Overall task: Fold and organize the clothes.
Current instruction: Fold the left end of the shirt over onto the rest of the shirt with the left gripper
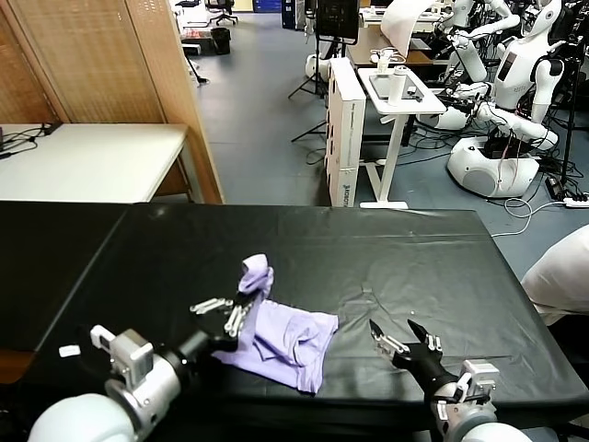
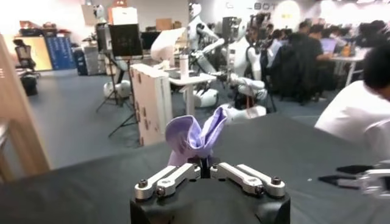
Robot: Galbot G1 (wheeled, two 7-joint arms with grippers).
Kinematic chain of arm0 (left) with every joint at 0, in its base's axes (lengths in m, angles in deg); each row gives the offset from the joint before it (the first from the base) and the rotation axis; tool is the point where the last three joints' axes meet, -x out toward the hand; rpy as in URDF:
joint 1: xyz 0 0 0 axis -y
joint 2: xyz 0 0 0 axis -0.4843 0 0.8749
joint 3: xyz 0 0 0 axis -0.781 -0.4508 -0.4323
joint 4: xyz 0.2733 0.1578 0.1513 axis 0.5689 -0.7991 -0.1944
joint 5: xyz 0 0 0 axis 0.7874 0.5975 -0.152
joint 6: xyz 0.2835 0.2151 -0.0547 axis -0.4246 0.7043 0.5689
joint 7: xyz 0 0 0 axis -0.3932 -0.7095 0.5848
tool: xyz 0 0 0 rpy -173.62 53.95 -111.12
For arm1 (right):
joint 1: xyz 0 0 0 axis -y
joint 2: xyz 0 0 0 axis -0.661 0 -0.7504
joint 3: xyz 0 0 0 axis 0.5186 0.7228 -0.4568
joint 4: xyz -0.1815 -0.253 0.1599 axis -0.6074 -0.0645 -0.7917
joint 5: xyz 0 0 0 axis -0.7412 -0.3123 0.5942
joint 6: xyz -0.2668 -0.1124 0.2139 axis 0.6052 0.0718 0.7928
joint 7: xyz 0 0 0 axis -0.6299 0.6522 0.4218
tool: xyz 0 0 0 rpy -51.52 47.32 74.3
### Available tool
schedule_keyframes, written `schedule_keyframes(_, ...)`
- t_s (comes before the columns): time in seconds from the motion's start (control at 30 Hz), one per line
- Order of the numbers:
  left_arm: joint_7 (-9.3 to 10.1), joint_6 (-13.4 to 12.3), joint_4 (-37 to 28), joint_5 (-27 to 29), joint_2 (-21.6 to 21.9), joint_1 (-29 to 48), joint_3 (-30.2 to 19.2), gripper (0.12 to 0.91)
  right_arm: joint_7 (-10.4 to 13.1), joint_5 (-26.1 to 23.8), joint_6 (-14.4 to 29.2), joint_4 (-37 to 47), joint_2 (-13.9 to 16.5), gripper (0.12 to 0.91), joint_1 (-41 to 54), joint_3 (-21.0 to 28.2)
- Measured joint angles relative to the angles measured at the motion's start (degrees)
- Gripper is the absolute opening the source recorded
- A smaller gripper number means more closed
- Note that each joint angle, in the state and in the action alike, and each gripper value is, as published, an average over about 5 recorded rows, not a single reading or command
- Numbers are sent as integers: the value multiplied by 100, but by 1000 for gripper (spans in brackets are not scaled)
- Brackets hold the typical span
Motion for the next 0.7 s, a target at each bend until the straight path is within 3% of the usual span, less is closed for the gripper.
schedule_keyframes(0.43, 308, 0, -874, 181, -278, 442, -877, 186, 13, 0, 23, -194, -78, 907, -123, -179)
schedule_keyframes(0.7, 340, 0, -1435, 514, -391, 675, -1473, 186, 36, -20, 33, -354, -134, 907, -178, -397)
